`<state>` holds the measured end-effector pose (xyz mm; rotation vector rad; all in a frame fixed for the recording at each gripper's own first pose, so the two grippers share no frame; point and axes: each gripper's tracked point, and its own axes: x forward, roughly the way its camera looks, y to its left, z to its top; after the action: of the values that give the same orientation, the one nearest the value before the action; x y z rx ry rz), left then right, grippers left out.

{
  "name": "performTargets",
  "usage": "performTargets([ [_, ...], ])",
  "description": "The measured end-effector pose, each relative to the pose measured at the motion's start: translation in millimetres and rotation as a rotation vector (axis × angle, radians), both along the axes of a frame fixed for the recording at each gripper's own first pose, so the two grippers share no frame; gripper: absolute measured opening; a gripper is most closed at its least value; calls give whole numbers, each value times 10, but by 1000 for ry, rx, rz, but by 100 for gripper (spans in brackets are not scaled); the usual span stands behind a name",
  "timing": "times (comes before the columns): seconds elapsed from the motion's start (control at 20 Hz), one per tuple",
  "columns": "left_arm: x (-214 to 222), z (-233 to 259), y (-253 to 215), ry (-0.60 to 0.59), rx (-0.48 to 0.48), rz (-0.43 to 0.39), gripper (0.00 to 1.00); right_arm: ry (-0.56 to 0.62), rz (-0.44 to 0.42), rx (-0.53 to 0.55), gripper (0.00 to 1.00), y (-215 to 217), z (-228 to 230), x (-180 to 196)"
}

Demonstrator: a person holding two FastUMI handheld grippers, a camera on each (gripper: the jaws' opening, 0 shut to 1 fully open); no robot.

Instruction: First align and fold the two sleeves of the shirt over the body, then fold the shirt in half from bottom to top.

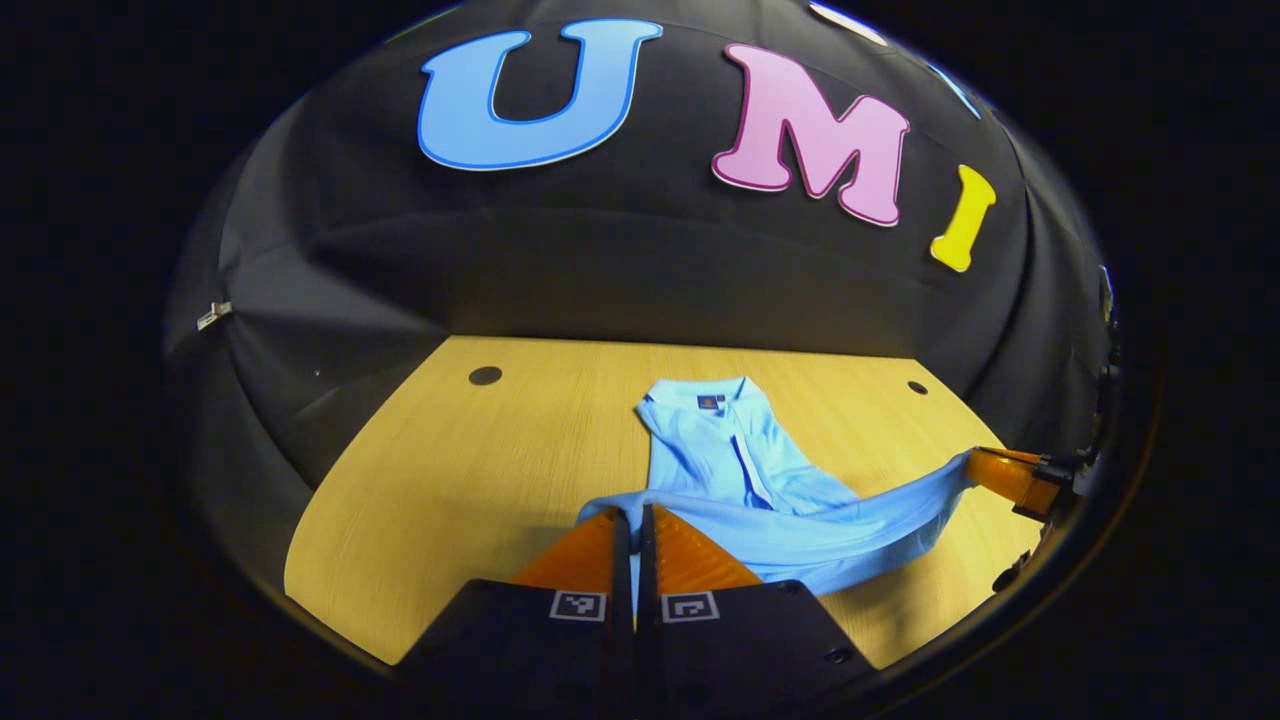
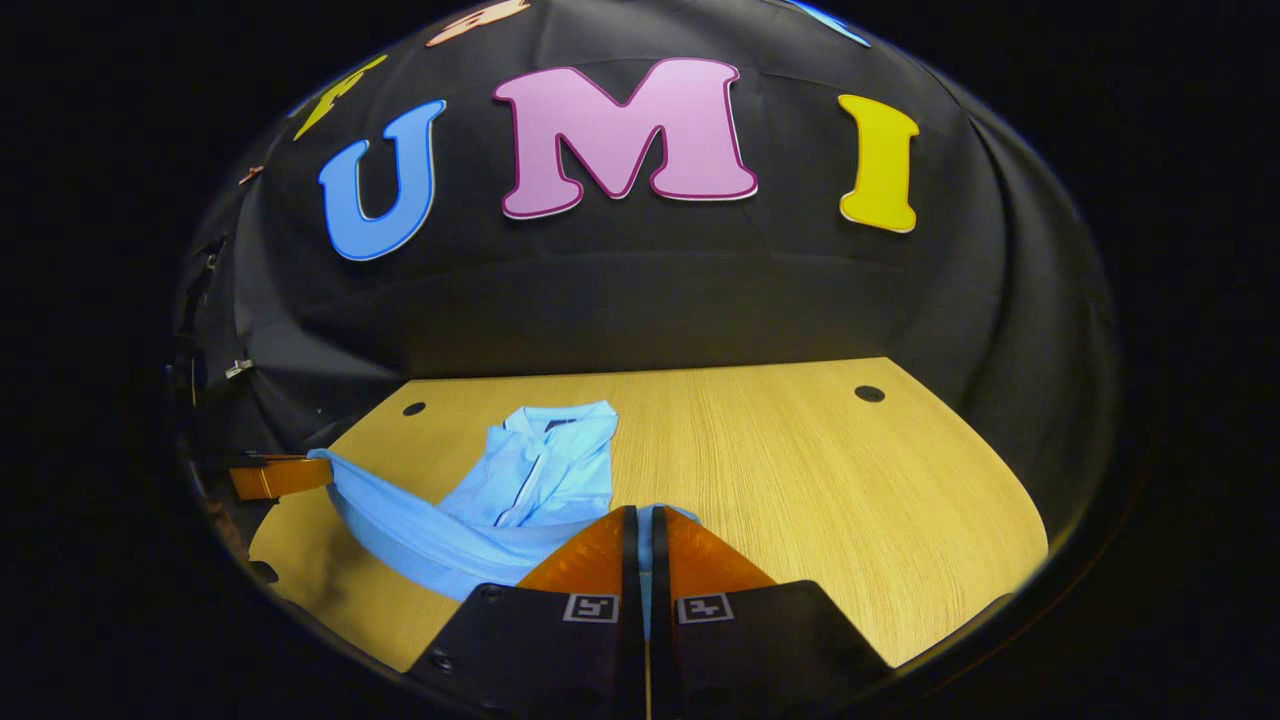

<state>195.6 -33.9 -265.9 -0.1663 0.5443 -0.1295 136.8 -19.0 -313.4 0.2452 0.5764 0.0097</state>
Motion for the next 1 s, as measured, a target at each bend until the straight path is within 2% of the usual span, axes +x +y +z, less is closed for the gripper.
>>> performTargets([
  [0.05,103,50,15,-11,-6,11,6,-10,-4,-4,7,-26,-9,128],
  [0.1,235,78,18,-24,-12,22,11,-15,-7,-2,6,-60,-17,293],
  [0.15,379,74,28,-34,-13,35,6,-24,-14,1,7,-81,-20,442],
  [0.55,1464,14,62,-81,16,108,6,-39,-21,-6,6,-102,-231,1469],
  [1.0,2353,-516,-28,-27,73,125,6,25,-26,-6,6,-107,-851,2314],
])
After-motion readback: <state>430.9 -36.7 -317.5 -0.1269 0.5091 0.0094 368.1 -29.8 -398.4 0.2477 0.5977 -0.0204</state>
